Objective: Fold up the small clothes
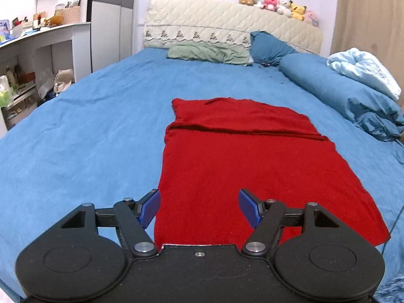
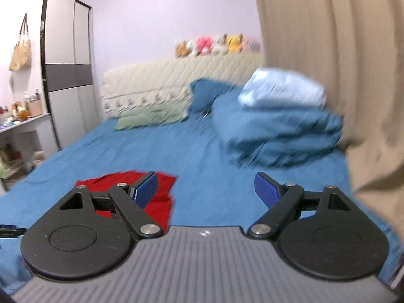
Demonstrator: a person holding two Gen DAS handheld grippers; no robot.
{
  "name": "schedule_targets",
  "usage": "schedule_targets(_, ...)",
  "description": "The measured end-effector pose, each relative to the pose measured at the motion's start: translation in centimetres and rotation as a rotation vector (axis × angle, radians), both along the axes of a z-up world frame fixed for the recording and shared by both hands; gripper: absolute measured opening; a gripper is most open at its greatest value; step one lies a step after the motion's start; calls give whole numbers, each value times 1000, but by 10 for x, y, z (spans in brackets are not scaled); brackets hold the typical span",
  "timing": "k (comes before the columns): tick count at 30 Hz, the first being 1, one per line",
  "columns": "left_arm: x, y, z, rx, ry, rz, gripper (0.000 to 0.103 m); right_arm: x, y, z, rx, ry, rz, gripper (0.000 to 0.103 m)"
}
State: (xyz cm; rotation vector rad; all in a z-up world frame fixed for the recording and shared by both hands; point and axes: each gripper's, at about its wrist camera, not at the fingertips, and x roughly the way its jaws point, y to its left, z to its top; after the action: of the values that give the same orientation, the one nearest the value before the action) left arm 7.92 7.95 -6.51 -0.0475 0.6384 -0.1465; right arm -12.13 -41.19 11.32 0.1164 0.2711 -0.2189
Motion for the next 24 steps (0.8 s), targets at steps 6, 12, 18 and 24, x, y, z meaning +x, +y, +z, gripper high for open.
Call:
schedule_targets(6,9,-3,-3,24,29,2,73,3,-16,17,-54,70,131,103)
schedule_targets(12,20,-9,-1,55,41,-3,73,-29,-23,23,-70,162,172,103)
schedule_targets(18,21,-10,-9,49,68,18,73,-22,12,-6,-15,291,217,103)
schedule_targets(24,9,-2,-28,45,117,21,73,68,40,-145,198,428,271,97)
